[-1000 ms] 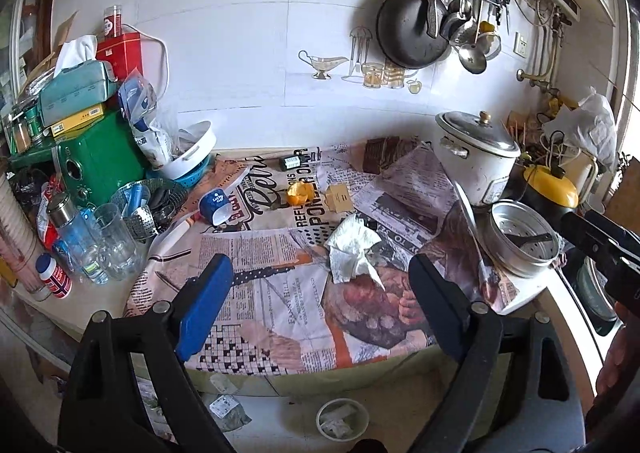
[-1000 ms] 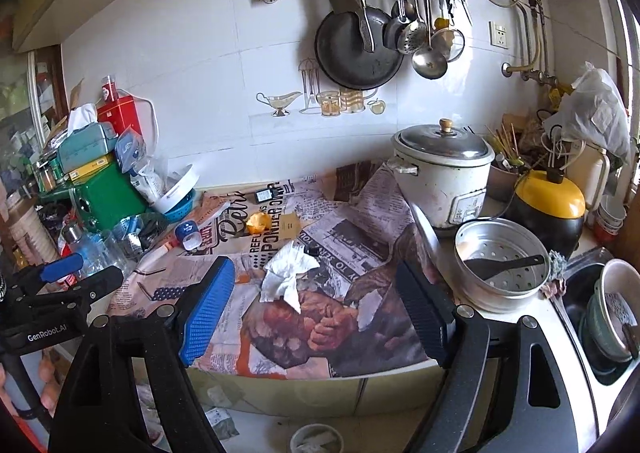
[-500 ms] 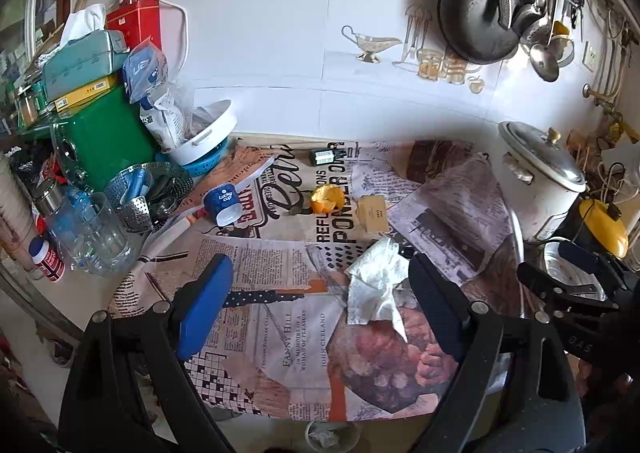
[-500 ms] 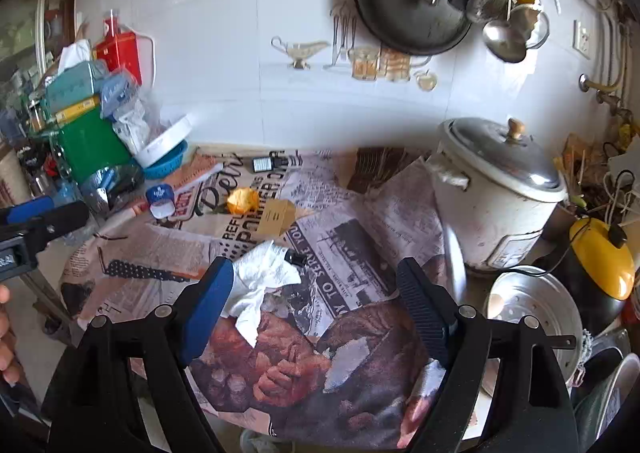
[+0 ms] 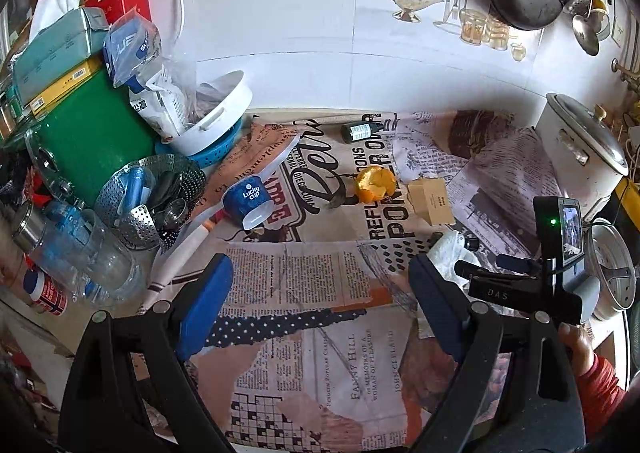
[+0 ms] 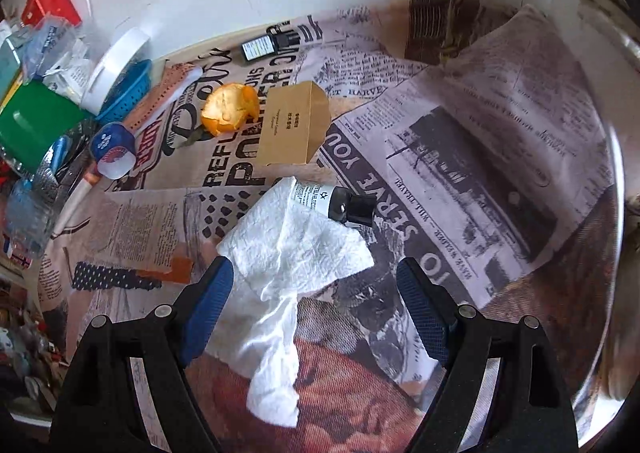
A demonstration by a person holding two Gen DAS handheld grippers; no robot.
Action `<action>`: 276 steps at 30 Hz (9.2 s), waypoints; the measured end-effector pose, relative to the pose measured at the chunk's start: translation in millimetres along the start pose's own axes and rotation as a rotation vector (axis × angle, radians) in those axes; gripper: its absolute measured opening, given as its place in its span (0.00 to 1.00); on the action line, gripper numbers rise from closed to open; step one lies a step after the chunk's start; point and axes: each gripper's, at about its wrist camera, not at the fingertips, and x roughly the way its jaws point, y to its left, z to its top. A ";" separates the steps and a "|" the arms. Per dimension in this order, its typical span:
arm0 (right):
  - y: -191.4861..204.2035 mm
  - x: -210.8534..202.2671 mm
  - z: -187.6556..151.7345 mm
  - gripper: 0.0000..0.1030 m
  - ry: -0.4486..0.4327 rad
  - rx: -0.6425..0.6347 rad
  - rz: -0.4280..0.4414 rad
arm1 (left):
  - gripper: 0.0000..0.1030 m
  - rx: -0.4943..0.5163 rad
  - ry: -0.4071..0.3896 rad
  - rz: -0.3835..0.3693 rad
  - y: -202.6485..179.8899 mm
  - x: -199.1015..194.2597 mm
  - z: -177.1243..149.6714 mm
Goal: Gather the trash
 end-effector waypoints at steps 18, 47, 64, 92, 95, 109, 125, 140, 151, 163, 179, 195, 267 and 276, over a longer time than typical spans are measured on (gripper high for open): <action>13.6 -11.0 -10.0 0.05 0.004 -0.094 0.024 | 0.87 -0.012 0.046 -0.092 1.5 42.5 22.7; 30.1 14.3 -39.6 0.83 0.131 -0.166 0.081 | 0.87 0.054 0.021 -0.018 -6.2 11.8 3.6; 41.1 12.8 -60.3 0.17 0.062 -0.277 -0.072 | 0.87 0.113 0.098 -0.109 -25.3 58.1 11.4; -110.4 -88.2 -61.1 0.12 -0.066 0.262 -0.121 | 0.68 0.510 0.358 -0.403 -181.7 221.6 0.1; -112.1 -90.2 -57.8 0.12 -0.070 0.247 -0.106 | 0.57 0.511 0.361 -0.392 -180.8 215.8 -12.2; -119.2 -118.9 -62.0 0.12 -0.119 0.146 -0.015 | 0.26 0.353 0.234 -0.234 -196.7 175.3 -29.8; -89.9 -194.9 -52.1 0.12 -0.291 -0.028 0.093 | 0.26 0.136 -0.040 -0.195 -157.6 -6.5 -14.2; 17.7 -237.1 -139.8 0.12 -0.375 0.008 0.097 | 0.26 0.114 -0.098 -0.250 -61.3 -112.3 -103.0; 81.7 -237.7 -233.6 0.12 -0.328 0.068 0.083 | 0.26 0.169 -0.033 -0.284 -13.9 -164.8 -196.2; 69.4 -206.6 -285.8 0.12 -0.180 0.066 0.041 | 0.26 0.132 0.124 -0.274 -31.7 -141.7 -274.5; -23.1 -27.5 -356.6 0.13 0.107 0.039 0.047 | 0.26 0.018 0.358 -0.174 -82.2 33.3 -423.5; -34.7 166.6 -394.5 0.19 0.286 0.021 0.060 | 0.26 -0.082 0.467 -0.119 -68.2 176.6 -534.2; 105.5 -358.7 -255.6 0.53 -0.616 0.021 -0.115 | 0.82 0.082 -0.348 -0.245 14.6 -297.7 -177.9; 68.4 -333.2 -218.7 0.57 -0.605 0.050 -0.156 | 0.82 0.049 -0.327 -0.156 0.7 -254.5 -148.2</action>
